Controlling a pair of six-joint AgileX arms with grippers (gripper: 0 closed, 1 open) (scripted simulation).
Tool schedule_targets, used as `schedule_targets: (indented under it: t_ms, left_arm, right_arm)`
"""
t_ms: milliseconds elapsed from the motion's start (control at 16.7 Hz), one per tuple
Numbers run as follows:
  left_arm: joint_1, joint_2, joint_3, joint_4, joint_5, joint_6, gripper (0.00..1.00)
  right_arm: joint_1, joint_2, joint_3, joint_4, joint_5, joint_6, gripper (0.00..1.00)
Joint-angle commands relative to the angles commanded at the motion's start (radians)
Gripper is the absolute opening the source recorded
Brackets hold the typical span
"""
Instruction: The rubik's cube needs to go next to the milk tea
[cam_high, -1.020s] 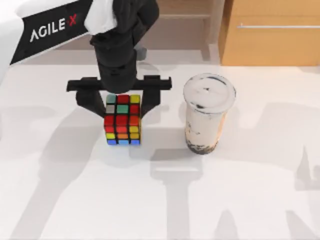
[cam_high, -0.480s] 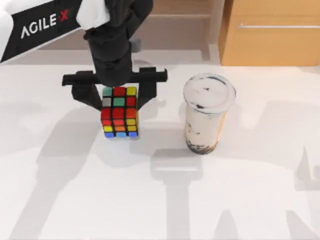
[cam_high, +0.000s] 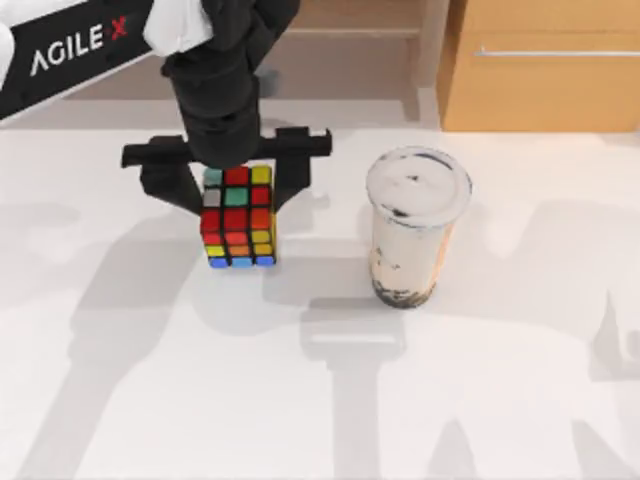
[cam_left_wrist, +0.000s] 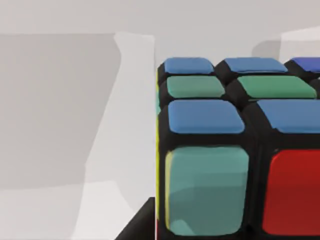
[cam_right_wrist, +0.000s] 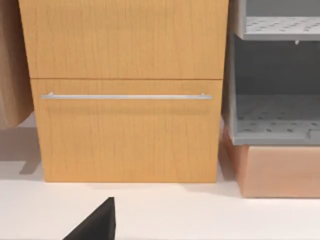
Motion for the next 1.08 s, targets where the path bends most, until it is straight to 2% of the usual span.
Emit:
schedule_targets:
  t_ms: [780,1080]
  left_arm:
    - [-0.038,0.052,-0.054,0.026,0.006,0.000,0.00]
    - [-0.038,0.052,-0.054,0.026,0.006,0.000,0.38]
  right_arm:
    - [0.000,0.000,0.000,0.000,0.000,0.000,1.00]
    - [0.000,0.000,0.000,0.000,0.000,0.000,1.00]
